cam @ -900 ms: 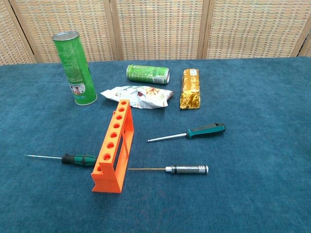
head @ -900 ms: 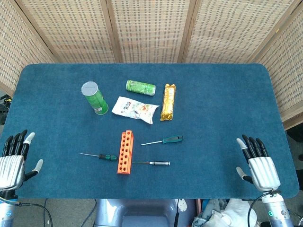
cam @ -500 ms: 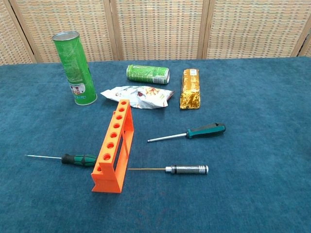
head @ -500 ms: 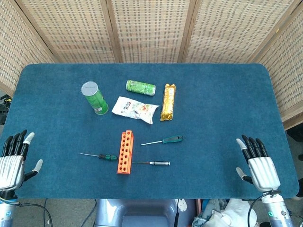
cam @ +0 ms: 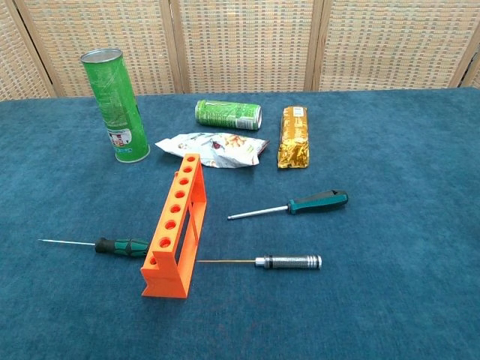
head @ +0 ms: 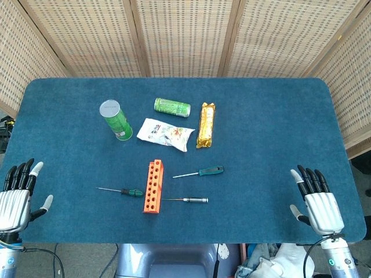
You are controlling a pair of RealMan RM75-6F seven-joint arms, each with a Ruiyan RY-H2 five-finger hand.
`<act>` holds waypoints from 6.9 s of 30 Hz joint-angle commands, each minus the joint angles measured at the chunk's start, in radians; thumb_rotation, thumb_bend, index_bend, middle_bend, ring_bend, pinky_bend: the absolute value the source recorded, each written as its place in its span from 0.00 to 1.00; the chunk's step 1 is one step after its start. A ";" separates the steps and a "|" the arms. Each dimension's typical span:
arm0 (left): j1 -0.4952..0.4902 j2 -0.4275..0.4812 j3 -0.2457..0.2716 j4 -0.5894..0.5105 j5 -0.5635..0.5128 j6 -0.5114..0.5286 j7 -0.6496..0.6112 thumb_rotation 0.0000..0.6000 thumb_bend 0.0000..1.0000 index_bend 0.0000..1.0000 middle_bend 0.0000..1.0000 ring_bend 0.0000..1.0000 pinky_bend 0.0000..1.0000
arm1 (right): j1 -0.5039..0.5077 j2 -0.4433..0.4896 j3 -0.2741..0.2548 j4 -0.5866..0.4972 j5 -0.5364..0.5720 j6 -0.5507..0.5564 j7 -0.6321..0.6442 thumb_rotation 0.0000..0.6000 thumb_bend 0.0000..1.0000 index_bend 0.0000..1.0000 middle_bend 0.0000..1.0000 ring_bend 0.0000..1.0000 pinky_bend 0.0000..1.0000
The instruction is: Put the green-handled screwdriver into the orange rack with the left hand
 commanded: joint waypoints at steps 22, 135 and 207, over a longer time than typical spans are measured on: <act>-0.099 -0.025 0.029 -0.143 0.025 -0.179 0.120 1.00 0.23 0.18 0.00 0.00 0.00 | -0.001 0.003 0.003 0.004 0.004 0.001 0.013 1.00 0.24 0.00 0.00 0.00 0.00; -0.370 -0.272 -0.209 -0.243 -0.326 -0.282 -0.134 1.00 0.38 0.56 0.02 0.00 0.00 | 0.000 0.013 0.012 0.016 0.022 -0.002 0.065 1.00 0.24 0.00 0.00 0.00 0.00; -0.479 -0.401 -0.194 -0.033 -0.244 -0.448 -0.647 1.00 0.39 0.58 0.06 0.00 0.00 | 0.007 0.010 0.011 0.029 0.033 -0.019 0.089 1.00 0.24 0.00 0.00 0.00 0.00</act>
